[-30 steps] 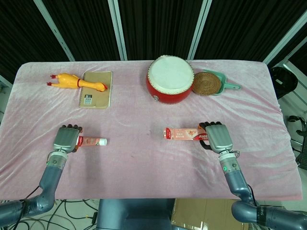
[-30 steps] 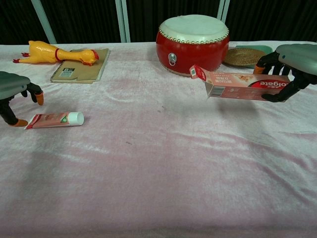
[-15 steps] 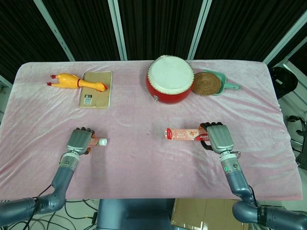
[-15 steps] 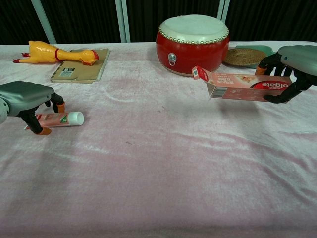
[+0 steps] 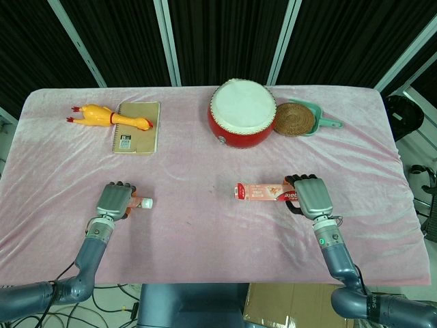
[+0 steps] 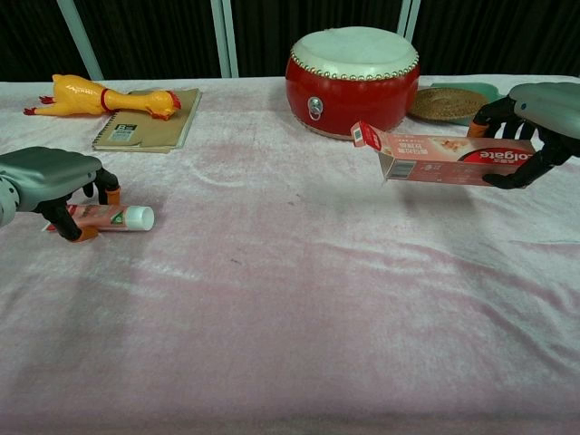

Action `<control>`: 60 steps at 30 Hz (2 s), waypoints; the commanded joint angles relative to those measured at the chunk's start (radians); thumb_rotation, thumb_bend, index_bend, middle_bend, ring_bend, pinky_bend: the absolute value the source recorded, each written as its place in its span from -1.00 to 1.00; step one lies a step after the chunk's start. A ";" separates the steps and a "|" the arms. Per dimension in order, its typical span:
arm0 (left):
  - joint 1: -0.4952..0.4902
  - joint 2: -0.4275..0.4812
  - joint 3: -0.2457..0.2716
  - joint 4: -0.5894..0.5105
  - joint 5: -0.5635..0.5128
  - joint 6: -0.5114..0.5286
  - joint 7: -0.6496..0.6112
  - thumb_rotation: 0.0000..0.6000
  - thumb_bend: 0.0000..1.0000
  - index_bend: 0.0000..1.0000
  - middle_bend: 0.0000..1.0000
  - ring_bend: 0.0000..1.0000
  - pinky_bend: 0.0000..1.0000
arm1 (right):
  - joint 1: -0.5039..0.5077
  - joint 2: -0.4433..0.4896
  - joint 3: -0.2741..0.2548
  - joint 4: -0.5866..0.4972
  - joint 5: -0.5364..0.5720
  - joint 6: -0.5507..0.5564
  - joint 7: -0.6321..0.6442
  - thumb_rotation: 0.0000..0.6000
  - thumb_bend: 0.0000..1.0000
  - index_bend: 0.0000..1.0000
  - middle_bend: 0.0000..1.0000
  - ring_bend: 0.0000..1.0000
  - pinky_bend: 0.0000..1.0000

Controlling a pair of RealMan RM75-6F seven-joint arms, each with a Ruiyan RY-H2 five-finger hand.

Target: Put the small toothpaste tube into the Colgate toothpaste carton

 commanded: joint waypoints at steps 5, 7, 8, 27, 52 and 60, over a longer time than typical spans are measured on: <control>0.002 0.023 0.005 -0.009 -0.008 0.008 -0.010 1.00 -0.20 -0.03 -0.14 -0.32 -0.16 | 0.001 0.000 -0.003 -0.005 0.000 0.004 -0.003 1.00 -0.30 -0.09 -0.13 -0.26 -0.29; 0.002 0.023 0.006 -0.006 -0.005 0.010 -0.017 1.00 -0.13 0.06 -0.05 -0.24 -0.09 | 0.001 0.000 -0.004 -0.006 -0.001 0.005 -0.005 1.00 -0.30 -0.09 -0.13 -0.26 -0.29; 0.001 0.022 0.006 -0.004 0.000 0.011 -0.021 1.00 -0.12 0.08 -0.03 -0.22 -0.07 | 0.001 0.000 -0.006 -0.007 -0.002 0.005 -0.007 1.00 -0.30 -0.09 -0.13 -0.26 -0.29; -0.167 0.214 -0.092 -0.270 0.160 0.012 0.119 1.00 -0.11 0.12 -0.01 -0.20 -0.05 | -0.009 0.029 0.021 -0.120 0.019 0.062 -0.028 1.00 -0.28 -0.09 -0.13 -0.26 -0.28; -0.491 0.215 -0.158 -0.315 0.070 -0.019 0.437 1.00 -0.11 0.12 0.00 -0.20 -0.05 | 0.050 -0.005 0.153 -0.354 0.288 0.208 -0.179 1.00 -0.27 -0.07 -0.11 -0.24 -0.26; -0.530 0.191 -0.135 -0.306 0.063 0.014 0.466 1.00 -0.11 0.12 0.00 -0.20 -0.04 | 0.058 0.002 0.148 -0.370 0.294 0.215 -0.173 1.00 -0.27 -0.07 -0.11 -0.24 -0.26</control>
